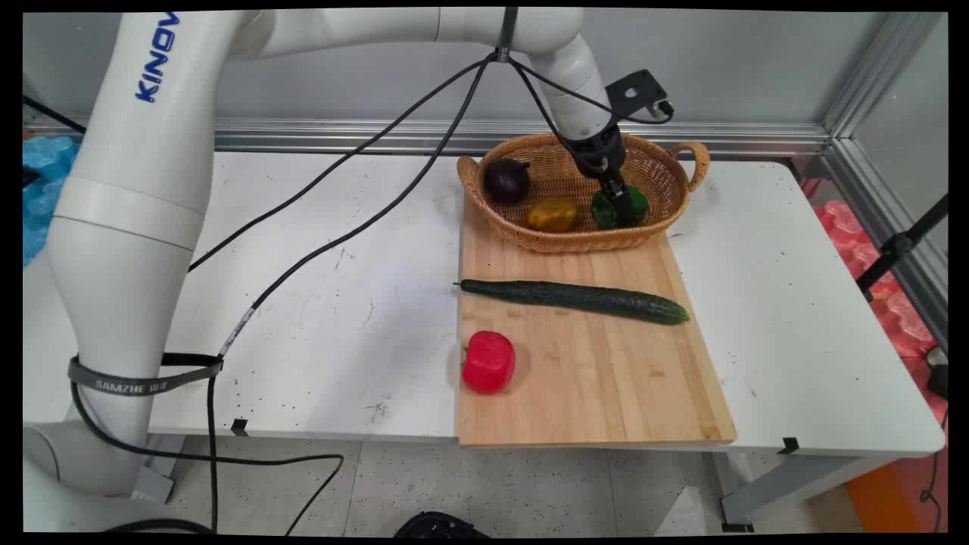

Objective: Pick up the cucumber from the cutting board

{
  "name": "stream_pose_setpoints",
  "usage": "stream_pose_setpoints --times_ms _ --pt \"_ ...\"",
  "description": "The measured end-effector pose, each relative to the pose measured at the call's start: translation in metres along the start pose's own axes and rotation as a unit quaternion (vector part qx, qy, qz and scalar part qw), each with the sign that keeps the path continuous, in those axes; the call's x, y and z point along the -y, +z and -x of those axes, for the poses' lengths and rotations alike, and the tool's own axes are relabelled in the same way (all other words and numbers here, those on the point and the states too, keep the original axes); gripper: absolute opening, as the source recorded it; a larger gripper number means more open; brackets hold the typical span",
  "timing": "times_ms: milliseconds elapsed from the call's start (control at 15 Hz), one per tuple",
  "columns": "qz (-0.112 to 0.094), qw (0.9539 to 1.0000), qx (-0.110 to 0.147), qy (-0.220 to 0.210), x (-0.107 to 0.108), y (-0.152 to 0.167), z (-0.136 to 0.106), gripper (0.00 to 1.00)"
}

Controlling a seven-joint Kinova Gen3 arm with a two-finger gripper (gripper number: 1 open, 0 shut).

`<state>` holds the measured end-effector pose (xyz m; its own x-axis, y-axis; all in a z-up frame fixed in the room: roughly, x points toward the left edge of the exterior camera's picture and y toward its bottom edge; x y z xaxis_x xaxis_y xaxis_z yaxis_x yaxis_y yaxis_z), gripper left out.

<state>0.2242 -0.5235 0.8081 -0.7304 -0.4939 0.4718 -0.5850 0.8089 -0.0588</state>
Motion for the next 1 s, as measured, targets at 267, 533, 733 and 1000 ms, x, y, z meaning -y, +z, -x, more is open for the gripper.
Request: stream_pose_setpoints --times_ms 267,533,733,1000 --pt "-0.004 0.9999 -0.014 0.007 0.002 -0.022 -0.001 1.0" --pt "-0.009 0.9996 -0.027 0.009 -0.002 -0.063 0.005 1.0" --pt "-0.009 0.9994 -0.034 0.009 -0.01 -0.091 0.012 1.0" --pt "-0.003 0.999 -0.041 0.016 -0.03 -0.144 0.028 1.0"
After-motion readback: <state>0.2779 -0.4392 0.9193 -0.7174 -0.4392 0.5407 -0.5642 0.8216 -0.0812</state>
